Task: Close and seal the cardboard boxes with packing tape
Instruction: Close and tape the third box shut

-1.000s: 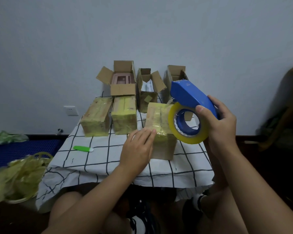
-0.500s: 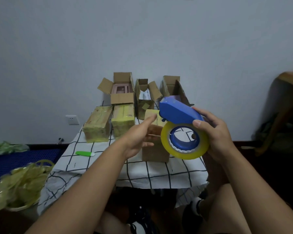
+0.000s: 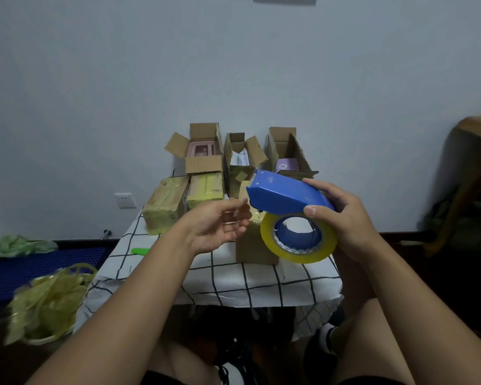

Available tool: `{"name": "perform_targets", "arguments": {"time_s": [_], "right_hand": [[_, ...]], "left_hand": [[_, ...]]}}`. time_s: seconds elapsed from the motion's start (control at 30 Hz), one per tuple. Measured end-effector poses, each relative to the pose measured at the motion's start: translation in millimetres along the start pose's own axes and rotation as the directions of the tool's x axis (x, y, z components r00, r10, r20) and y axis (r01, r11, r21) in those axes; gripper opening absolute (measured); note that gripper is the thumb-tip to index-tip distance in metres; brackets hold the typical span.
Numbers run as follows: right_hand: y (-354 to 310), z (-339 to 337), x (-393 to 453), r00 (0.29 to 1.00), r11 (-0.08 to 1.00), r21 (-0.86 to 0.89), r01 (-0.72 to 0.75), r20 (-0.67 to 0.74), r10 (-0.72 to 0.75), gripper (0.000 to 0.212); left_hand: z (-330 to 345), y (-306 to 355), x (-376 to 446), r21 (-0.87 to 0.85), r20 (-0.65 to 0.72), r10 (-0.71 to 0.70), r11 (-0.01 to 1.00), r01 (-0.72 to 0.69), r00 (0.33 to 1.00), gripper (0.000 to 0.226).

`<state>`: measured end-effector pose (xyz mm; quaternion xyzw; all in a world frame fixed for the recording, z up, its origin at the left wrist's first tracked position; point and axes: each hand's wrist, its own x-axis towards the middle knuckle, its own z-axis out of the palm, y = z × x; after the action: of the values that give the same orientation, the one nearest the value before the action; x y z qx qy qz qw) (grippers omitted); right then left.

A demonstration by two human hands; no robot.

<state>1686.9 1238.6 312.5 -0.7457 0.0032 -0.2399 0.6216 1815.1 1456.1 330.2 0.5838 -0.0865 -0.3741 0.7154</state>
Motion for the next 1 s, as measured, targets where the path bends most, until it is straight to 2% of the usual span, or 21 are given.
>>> {"name": "perform_targets", "arguments": {"time_s": [0.2, 0.47, 0.77, 1.0], "right_hand": [[-2.7, -1.1, -0.9, 0.996, 0.986, -0.164, 0.023, 0.088, -0.008, 0.058], [3.2, -10.0, 2.9, 0.973, 0.958, -0.286, 0.017, 0.227, 0.051, 0.057], [1.3, -43.6, 5.5, 0.963, 0.933, -0.360, 0.017, 0.256, 0.082, 0.062], [10.2, -59.7, 6.8, 0.962, 0.901, -0.433, -0.002, 0.246, 0.120, 0.067]], "left_hand": [[-11.3, 0.3, 3.0, 0.257, -0.068, 0.027, 0.966, -0.009, 0.997, 0.010], [-5.4, 5.6, 7.0, 0.555, -0.140, 0.134, 0.831, -0.035, 0.981, 0.013], [7.9, 3.7, 22.2, 0.583, -0.170, 0.171, 0.811, -0.041, 0.971, 0.008], [-8.7, -1.5, 28.3, 0.599, -0.214, 0.188, 0.800, -0.023, 0.958, 0.010]]}}
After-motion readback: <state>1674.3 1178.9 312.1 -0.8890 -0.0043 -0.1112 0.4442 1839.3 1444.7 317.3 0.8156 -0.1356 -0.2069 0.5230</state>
